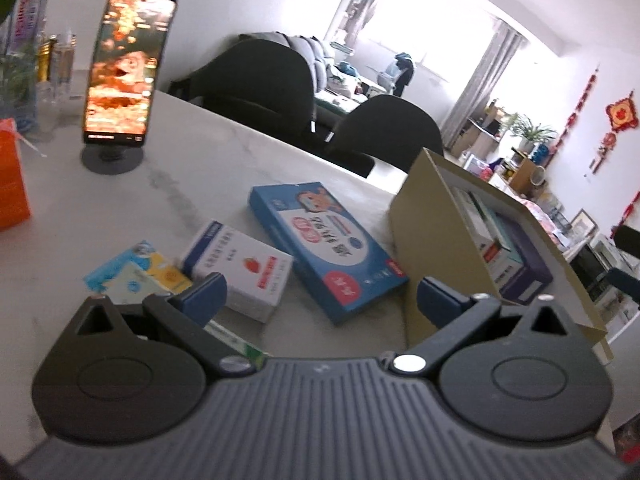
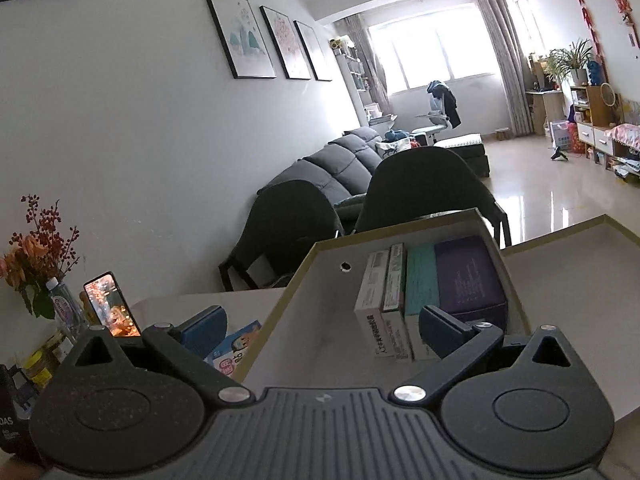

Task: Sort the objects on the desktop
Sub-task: 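Raise the right tool out of the beige box and pull it back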

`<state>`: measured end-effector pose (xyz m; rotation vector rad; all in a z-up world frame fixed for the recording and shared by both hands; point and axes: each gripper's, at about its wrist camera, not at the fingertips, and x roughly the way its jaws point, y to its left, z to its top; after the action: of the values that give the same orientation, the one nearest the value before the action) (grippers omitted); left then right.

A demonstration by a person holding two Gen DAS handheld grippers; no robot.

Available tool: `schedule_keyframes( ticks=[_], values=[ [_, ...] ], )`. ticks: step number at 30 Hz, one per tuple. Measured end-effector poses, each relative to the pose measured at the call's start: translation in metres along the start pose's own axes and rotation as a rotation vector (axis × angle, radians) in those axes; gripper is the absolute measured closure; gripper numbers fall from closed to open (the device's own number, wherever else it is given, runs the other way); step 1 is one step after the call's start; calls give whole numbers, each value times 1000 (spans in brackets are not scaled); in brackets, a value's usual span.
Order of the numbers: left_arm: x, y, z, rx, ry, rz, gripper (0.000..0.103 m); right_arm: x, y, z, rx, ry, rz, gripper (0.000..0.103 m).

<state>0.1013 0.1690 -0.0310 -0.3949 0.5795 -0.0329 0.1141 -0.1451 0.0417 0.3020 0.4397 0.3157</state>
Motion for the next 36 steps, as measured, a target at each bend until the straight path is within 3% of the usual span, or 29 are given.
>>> schedule_keyframes(
  ticks=[17, 36],
  values=[
    [-13, 42, 11, 10, -19, 134, 0, 14, 20, -14, -17, 55, 41, 1],
    [18, 55, 18, 117, 49, 193, 0, 23, 17, -29, 32, 77, 79, 0]
  ],
)
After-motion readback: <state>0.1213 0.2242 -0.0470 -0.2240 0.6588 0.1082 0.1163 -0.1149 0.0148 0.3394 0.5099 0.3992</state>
